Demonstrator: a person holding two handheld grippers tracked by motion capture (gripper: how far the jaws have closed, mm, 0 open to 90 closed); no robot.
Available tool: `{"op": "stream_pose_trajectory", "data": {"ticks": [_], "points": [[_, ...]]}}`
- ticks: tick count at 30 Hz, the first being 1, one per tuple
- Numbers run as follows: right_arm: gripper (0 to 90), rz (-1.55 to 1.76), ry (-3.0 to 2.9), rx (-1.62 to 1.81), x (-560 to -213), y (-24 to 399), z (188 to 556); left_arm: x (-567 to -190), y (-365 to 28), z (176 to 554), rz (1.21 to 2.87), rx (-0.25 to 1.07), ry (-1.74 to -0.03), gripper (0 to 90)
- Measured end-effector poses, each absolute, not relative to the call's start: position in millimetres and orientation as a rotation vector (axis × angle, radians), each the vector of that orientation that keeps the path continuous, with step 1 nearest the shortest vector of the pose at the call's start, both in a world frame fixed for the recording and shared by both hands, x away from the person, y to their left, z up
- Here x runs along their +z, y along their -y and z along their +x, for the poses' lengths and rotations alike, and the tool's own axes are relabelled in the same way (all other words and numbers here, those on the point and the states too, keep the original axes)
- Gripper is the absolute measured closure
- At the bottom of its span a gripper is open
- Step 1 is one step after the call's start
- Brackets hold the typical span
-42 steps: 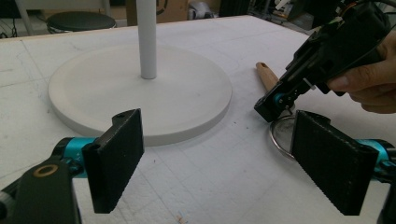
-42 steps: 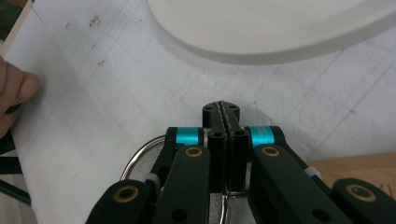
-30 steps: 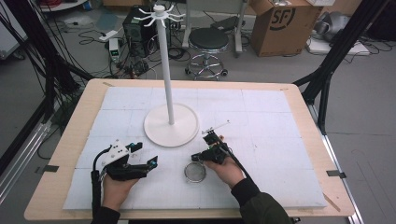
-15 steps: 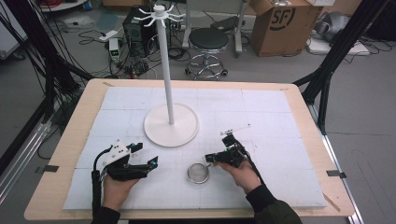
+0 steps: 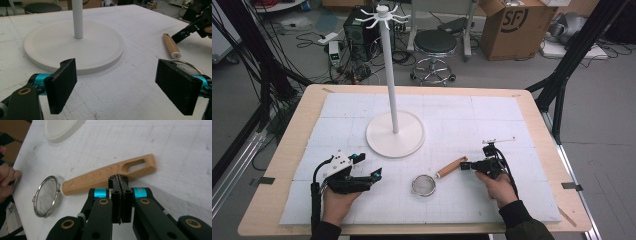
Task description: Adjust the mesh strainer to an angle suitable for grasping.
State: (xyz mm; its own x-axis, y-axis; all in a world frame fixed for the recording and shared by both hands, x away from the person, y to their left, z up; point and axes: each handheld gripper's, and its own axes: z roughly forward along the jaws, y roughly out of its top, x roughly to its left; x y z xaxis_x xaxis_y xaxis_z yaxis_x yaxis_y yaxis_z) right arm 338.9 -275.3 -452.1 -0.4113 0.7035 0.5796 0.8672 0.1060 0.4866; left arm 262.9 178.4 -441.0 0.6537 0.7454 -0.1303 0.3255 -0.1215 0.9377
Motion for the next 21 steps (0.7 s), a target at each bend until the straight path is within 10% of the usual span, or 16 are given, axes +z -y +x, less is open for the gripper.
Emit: {"op": "stream_pose_trajectory", "data": {"ticks": [21], "points": [[89.9, -1.639, 2.074, -1.227, -461.9, 253.4, 371.3, -441.0, -178.3, 262.6, 1.719, 0.452, -0.875, 18.1]]}}
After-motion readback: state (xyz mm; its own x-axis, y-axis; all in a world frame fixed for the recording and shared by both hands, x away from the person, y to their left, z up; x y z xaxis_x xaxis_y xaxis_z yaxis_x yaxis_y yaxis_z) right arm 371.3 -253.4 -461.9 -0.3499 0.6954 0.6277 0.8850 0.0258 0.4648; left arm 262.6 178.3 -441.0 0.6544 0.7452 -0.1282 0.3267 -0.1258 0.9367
